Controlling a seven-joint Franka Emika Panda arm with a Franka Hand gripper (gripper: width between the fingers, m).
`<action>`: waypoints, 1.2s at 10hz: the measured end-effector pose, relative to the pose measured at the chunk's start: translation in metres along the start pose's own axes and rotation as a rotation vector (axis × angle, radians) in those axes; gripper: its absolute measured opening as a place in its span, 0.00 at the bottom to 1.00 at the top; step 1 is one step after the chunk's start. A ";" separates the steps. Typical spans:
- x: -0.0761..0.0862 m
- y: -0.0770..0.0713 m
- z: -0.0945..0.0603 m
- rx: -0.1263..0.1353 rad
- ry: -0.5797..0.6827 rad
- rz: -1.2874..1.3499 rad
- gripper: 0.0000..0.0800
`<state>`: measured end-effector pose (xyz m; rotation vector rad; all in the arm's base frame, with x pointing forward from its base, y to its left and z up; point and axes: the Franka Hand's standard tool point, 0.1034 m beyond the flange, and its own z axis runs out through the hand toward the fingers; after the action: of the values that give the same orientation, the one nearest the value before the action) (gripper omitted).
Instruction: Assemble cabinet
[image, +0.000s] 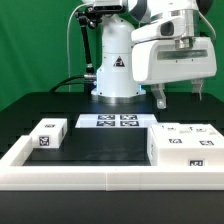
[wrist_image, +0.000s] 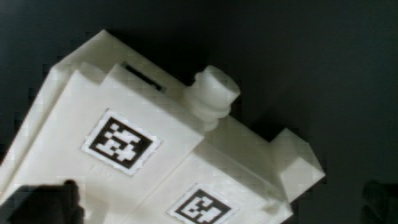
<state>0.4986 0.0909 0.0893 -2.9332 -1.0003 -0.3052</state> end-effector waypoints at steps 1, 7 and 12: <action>0.000 0.000 0.000 0.000 0.000 0.002 1.00; -0.012 -0.001 0.009 0.005 0.039 0.215 1.00; -0.022 -0.006 0.018 0.012 0.060 0.583 1.00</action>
Offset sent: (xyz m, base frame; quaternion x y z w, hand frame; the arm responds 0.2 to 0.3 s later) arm -0.0093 -0.0131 -0.0187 0.0448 0.0294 0.0721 0.9960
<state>0.4809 0.0837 0.0667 -3.0063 -0.1116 -0.3516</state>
